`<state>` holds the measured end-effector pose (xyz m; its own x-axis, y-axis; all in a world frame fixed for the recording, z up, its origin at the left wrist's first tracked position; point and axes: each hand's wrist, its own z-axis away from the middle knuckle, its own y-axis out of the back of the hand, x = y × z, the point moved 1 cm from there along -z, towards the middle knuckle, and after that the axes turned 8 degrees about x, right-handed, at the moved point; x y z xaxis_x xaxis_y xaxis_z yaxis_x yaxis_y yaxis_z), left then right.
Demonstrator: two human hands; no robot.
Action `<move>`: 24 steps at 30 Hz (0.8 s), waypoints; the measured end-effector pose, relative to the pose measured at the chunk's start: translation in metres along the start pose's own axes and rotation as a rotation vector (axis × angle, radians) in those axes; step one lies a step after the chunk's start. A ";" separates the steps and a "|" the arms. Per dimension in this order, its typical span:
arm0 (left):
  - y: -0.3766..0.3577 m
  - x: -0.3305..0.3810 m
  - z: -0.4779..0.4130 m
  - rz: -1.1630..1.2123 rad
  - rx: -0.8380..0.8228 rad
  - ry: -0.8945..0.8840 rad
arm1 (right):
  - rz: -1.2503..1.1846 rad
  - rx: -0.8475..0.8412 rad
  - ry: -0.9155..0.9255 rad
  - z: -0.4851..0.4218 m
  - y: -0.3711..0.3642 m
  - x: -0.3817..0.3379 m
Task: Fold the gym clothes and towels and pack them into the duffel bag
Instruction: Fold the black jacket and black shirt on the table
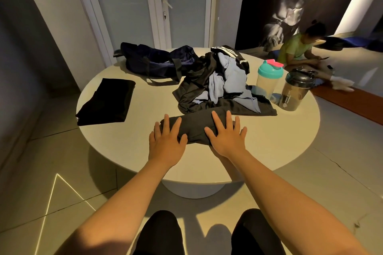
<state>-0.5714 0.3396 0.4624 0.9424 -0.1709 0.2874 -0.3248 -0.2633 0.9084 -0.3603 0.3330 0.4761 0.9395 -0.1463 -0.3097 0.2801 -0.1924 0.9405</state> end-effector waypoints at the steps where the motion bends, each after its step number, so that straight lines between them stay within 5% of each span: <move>1: -0.001 0.001 0.000 -0.008 0.000 0.035 | -0.007 0.005 -0.028 0.000 0.000 0.001; 4: 0.000 0.001 -0.002 0.056 0.013 0.066 | 0.015 0.069 -0.034 0.005 0.001 -0.001; 9: 0.015 -0.003 -0.009 0.559 0.007 0.204 | -0.155 0.200 -0.001 0.020 0.012 -0.022; 14: 0.027 -0.001 -0.016 0.690 0.000 0.135 | -0.237 0.533 0.216 0.007 0.038 -0.034; 17: 0.024 -0.003 -0.021 0.672 0.053 0.159 | -0.112 0.154 0.101 -0.010 0.040 -0.024; 19: 0.021 -0.001 -0.023 0.452 0.180 0.238 | -0.119 -0.066 0.011 -0.006 0.038 -0.025; 21: 0.023 0.001 -0.024 0.338 0.256 0.324 | -0.124 -0.051 -0.019 0.003 0.036 -0.031; 24: 0.027 0.008 -0.029 0.707 0.086 0.410 | -0.117 -0.018 -0.031 0.008 0.042 -0.044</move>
<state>-0.5707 0.3586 0.4977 0.4617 0.0322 0.8865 -0.8422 -0.2978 0.4494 -0.3909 0.3237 0.5281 0.8938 -0.1535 -0.4214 0.3911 -0.1928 0.8999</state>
